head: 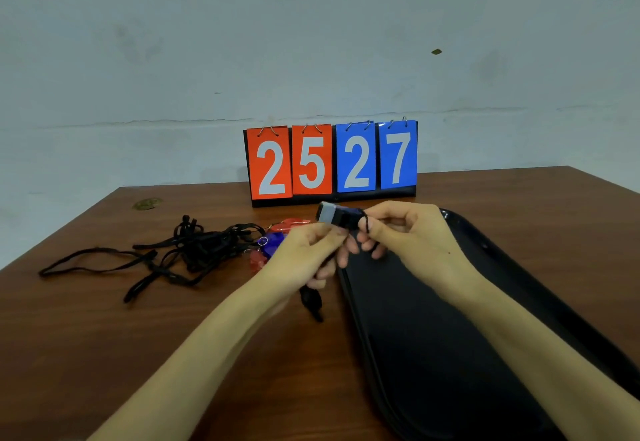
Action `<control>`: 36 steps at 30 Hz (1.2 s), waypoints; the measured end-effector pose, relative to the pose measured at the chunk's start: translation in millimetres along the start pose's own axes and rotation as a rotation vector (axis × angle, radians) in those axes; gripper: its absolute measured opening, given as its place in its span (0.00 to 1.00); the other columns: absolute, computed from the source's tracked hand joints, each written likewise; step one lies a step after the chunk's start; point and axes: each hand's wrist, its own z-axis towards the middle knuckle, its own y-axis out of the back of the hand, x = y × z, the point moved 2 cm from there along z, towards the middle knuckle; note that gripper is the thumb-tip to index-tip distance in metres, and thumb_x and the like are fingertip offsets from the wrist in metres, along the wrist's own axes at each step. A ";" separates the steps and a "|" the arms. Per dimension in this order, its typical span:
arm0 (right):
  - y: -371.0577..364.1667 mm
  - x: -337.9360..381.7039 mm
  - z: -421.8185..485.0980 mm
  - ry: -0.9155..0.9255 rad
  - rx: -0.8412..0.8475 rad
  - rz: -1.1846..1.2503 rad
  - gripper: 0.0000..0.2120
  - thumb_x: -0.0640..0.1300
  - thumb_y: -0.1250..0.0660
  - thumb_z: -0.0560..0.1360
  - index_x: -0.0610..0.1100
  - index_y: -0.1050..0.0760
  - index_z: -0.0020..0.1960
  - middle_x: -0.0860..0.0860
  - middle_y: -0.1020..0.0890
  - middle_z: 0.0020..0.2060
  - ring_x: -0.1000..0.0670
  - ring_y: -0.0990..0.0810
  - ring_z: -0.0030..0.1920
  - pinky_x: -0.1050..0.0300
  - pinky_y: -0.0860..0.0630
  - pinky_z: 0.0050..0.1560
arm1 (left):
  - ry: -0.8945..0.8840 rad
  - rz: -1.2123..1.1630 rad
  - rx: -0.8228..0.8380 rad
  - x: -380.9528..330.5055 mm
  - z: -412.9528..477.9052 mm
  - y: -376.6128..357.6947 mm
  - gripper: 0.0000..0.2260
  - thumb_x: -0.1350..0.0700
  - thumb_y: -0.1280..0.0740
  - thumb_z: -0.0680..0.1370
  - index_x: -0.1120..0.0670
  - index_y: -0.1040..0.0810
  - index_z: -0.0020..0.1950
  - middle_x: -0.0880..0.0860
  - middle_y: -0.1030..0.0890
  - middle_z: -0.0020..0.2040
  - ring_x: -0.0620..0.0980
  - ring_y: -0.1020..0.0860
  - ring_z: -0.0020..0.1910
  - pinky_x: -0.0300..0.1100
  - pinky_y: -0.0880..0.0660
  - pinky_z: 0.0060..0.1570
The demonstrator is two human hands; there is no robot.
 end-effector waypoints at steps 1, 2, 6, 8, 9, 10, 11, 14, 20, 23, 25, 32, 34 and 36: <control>1.0 -1.3 0.3 -0.003 -0.048 0.002 0.06 0.38 0.34 0.75 0.47 0.20 0.45 0.52 0.17 0.34 0.56 0.19 0.36 0.64 0.22 0.36 | 0.004 0.008 0.039 1.2 -0.4 -5.0 0.14 0.53 0.43 0.81 0.58 0.23 0.44 0.51 0.27 0.29 0.43 0.38 0.21 0.36 0.44 0.22; 1.9 -2.7 0.3 -0.013 -0.097 -0.010 0.06 0.39 0.34 0.75 0.48 0.20 0.44 0.52 0.17 0.34 0.56 0.19 0.36 0.64 0.22 0.37 | 0.006 0.027 0.064 2.3 -0.8 -8.8 0.14 0.52 0.43 0.81 0.59 0.23 0.46 0.51 0.27 0.28 0.43 0.39 0.20 0.36 0.44 0.20; 5.5 -7.5 -1.1 0.006 -0.247 -0.307 0.04 0.42 0.33 0.75 0.48 0.21 0.49 0.55 0.19 0.37 0.58 0.20 0.38 0.66 0.23 0.41 | 0.026 0.087 0.033 3.6 2.3 -12.2 0.09 0.53 0.43 0.81 0.56 0.28 0.57 0.51 0.27 0.24 0.45 0.40 0.17 0.34 0.43 0.17; 4.8 -8.4 -1.8 0.060 -0.275 -0.477 0.07 0.42 0.33 0.75 0.46 0.22 0.52 0.57 0.21 0.40 0.61 0.23 0.40 0.69 0.27 0.43 | 0.041 0.093 -0.001 2.9 4.2 -9.2 0.07 0.54 0.41 0.81 0.56 0.30 0.56 0.51 0.27 0.23 0.45 0.40 0.16 0.34 0.43 0.17; 3.8 -8.8 -2.0 0.096 -0.279 -0.539 0.08 0.42 0.33 0.74 0.45 0.22 0.53 0.56 0.21 0.41 0.61 0.24 0.40 0.70 0.28 0.43 | 0.031 0.104 -0.014 2.1 4.2 -7.1 0.07 0.55 0.40 0.80 0.57 0.29 0.53 0.51 0.27 0.23 0.45 0.40 0.17 0.34 0.43 0.17; 2.9 -9.2 -2.3 0.135 -0.282 -0.597 0.08 0.42 0.32 0.74 0.45 0.22 0.53 0.55 0.21 0.42 0.60 0.25 0.40 0.70 0.28 0.44 | 0.009 0.120 -0.027 1.3 4.5 -5.6 0.07 0.55 0.39 0.80 0.58 0.28 0.51 0.51 0.26 0.24 0.44 0.39 0.17 0.34 0.42 0.17; 1.8 -9.5 -2.6 0.172 -0.285 -0.650 0.08 0.42 0.32 0.74 0.44 0.22 0.53 0.54 0.20 0.43 0.60 0.25 0.40 0.68 0.28 0.45 | -0.022 0.152 -0.044 0.6 4.3 -3.7 0.07 0.55 0.38 0.79 0.58 0.26 0.49 0.51 0.26 0.25 0.44 0.37 0.17 0.34 0.41 0.18; 1.4 -9.8 -3.5 0.254 -0.296 -0.765 0.08 0.41 0.31 0.73 0.42 0.21 0.51 0.50 0.18 0.43 0.58 0.26 0.41 0.65 0.29 0.44 | -0.122 0.338 -0.106 -2.3 2.8 -1.2 0.07 0.55 0.35 0.78 0.58 0.22 0.45 0.49 0.24 0.28 0.38 0.30 0.20 0.25 0.36 0.23; 4.0 -11.1 -2.3 0.295 -0.086 -0.940 0.06 0.42 0.31 0.73 0.43 0.21 0.49 0.49 0.19 0.41 0.50 0.21 0.40 0.55 0.23 0.41 | -0.177 0.555 -0.022 -4.7 -2.6 -0.9 0.05 0.51 0.32 0.75 0.48 0.21 0.39 0.45 0.22 0.29 0.39 0.26 0.29 0.28 0.29 0.35; 5.6 -13.5 -0.5 0.252 0.054 -0.930 0.06 0.45 0.33 0.74 0.46 0.22 0.50 0.52 0.20 0.43 0.53 0.22 0.44 0.56 0.24 0.48 | -0.242 0.655 -0.103 -8.9 -4.8 1.8 0.04 0.51 0.30 0.73 0.45 0.21 0.38 0.40 0.21 0.33 0.36 0.23 0.37 0.28 0.29 0.39; 4.8 -14.3 1.1 0.230 0.134 -0.849 0.05 0.45 0.32 0.74 0.48 0.21 0.49 0.56 0.21 0.41 0.57 0.23 0.43 0.61 0.25 0.48 | -0.273 0.649 -0.159 -11.8 -5.7 7.0 0.03 0.51 0.30 0.73 0.45 0.19 0.39 0.42 0.19 0.35 0.36 0.22 0.39 0.28 0.28 0.39; 2.7 -1.8 -1.7 0.064 0.318 -0.339 0.05 0.37 0.33 0.74 0.46 0.20 0.46 0.55 0.19 0.37 0.58 0.20 0.39 0.66 0.23 0.44 | -0.241 0.448 -0.132 -20.2 -4.3 18.1 0.06 0.49 0.30 0.72 0.50 0.19 0.37 0.49 0.19 0.35 0.39 0.23 0.31 0.27 0.28 0.32; 3.2 2.7 -2.1 0.029 0.334 -0.196 0.05 0.36 0.33 0.74 0.43 0.20 0.46 0.53 0.18 0.37 0.57 0.19 0.38 0.64 0.22 0.43 | -0.137 0.325 -0.080 -20.9 -5.1 20.7 0.10 0.46 0.33 0.71 0.50 0.21 0.34 0.50 0.22 0.31 0.41 0.28 0.26 0.29 0.33 0.25; 3.4 6.2 -3.0 0.005 0.346 -0.084 0.05 0.35 0.33 0.73 0.43 0.21 0.46 0.52 0.18 0.36 0.56 0.19 0.37 0.63 0.22 0.41 | -0.054 0.194 0.008 -20.0 -5.6 19.0 0.14 0.43 0.35 0.71 0.50 0.23 0.32 0.49 0.26 0.27 0.43 0.32 0.24 0.32 0.36 0.25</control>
